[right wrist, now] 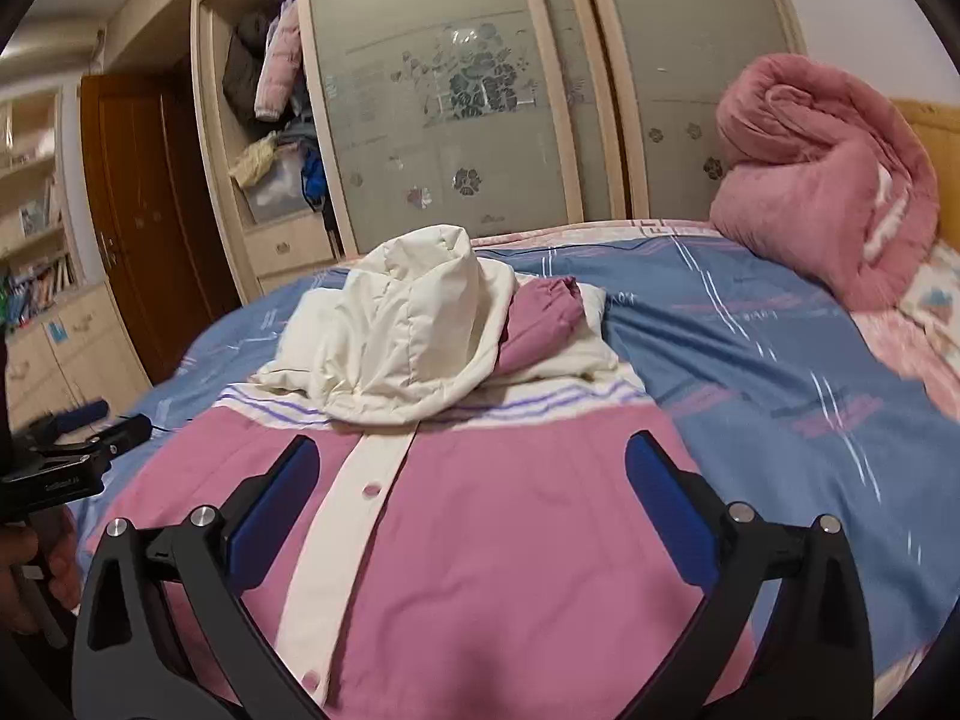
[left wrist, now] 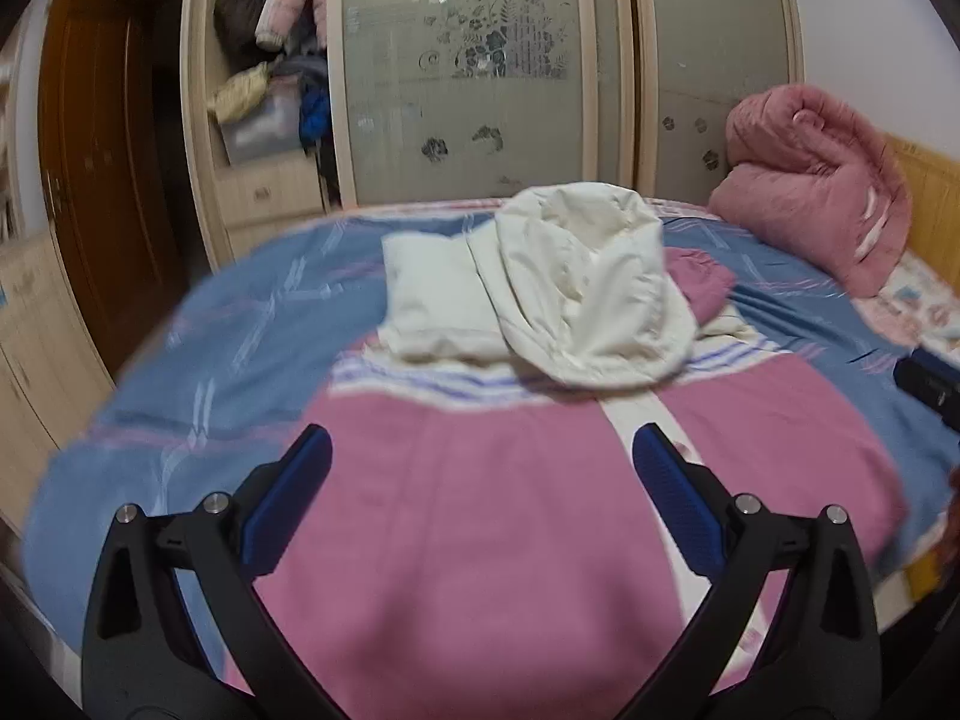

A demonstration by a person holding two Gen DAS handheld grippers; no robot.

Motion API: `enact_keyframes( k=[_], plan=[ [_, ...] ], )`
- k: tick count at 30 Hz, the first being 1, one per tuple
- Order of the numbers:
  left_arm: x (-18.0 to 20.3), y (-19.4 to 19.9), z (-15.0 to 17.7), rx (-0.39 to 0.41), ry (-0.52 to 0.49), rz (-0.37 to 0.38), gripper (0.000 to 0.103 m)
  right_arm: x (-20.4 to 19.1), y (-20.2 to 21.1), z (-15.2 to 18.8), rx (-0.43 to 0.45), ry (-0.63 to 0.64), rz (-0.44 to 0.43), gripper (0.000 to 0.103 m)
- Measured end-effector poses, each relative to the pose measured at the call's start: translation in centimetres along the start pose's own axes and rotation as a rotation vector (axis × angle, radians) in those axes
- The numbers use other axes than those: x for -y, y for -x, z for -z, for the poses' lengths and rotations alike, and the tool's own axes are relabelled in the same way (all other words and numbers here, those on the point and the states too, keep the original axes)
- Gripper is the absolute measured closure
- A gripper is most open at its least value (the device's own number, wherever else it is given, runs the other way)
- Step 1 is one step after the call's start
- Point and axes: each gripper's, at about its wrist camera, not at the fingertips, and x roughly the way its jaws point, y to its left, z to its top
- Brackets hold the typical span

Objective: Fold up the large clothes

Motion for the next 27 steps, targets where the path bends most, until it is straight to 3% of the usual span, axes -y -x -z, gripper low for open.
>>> enact_keyframes(
  k=[7,10,11,12,13,16,27],
  plan=[
    [-0.5,3.2,4.0,0.045,0.046,0.059,0.002,1.3,3.9,3.7,0.029,-0.005,0.036,0.001],
    [-0.6,2.6,6.2,0.059,0.049,0.045,0.002,1.2,4.1,3.9,0.055,0.032,0.034,0.001],
    [-0.5,1.9,6.6,0.032,0.039,0.035,0.002,1.1,3.9,4.0,0.053,0.042,0.045,0.001],
    [-0.3,1.0,6.6,-0.032,0.035,0.047,0.002,1.1,3.9,4.0,0.052,0.046,0.047,0.001],
    [-0.4,1.0,6.5,-0.034,0.044,0.071,0.002,1.2,3.9,4.0,0.058,0.044,0.042,0.001],
    [-0.4,1.5,6.6,0.009,0.037,0.068,0.002,1.2,3.9,4.3,0.08,0.053,0.046,0.001],
    [-0.7,2.2,7.3,0.015,0.022,0.092,0.002,1.0,4.8,5.4,0.121,0.164,0.07,0.001]
  ],
)
